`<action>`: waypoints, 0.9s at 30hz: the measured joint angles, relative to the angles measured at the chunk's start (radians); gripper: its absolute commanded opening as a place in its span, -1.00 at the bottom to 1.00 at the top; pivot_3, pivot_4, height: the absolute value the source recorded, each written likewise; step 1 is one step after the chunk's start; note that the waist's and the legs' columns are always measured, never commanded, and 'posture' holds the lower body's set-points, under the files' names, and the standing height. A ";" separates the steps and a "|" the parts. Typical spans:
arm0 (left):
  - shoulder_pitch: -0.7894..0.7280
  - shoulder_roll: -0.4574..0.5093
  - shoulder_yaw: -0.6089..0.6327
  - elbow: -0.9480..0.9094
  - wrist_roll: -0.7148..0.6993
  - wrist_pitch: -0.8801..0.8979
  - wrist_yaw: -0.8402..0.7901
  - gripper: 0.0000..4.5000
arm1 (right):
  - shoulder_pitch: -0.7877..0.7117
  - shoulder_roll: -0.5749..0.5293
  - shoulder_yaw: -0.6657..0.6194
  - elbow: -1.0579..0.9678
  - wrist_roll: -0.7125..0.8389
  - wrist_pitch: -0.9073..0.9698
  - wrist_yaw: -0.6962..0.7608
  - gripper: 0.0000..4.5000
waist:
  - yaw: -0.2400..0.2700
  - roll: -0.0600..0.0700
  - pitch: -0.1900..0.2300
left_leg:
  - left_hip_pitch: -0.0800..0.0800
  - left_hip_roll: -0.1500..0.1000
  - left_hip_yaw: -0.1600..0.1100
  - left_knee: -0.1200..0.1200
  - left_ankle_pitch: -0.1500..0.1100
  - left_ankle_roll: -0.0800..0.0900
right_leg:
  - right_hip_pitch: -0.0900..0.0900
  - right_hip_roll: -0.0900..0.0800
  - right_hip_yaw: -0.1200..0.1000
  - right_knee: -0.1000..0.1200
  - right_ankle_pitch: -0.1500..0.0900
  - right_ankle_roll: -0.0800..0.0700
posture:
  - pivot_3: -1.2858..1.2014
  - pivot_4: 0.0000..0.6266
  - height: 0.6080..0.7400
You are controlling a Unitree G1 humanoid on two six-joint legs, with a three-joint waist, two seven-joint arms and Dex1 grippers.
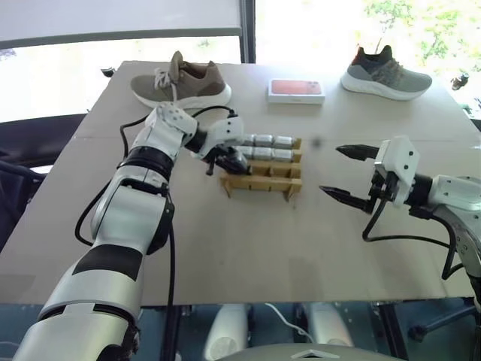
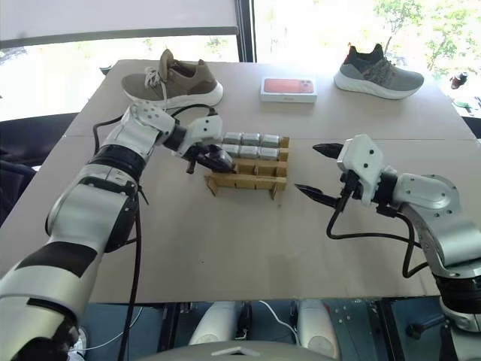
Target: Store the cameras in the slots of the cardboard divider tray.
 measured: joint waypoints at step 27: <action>-0.050 -0.007 0.102 0.003 -0.103 0.181 -0.087 -0.52 | 0.010 0.024 0.015 -0.026 -0.008 0.000 -0.026 0.99 | -0.002 0.000 0.000 | -0.004 0.000 -0.001 0.000 -0.002 0.002 | -0.001 0.000 -0.002 -0.004 0.000 0.000 | 0.03 -0.52 1.00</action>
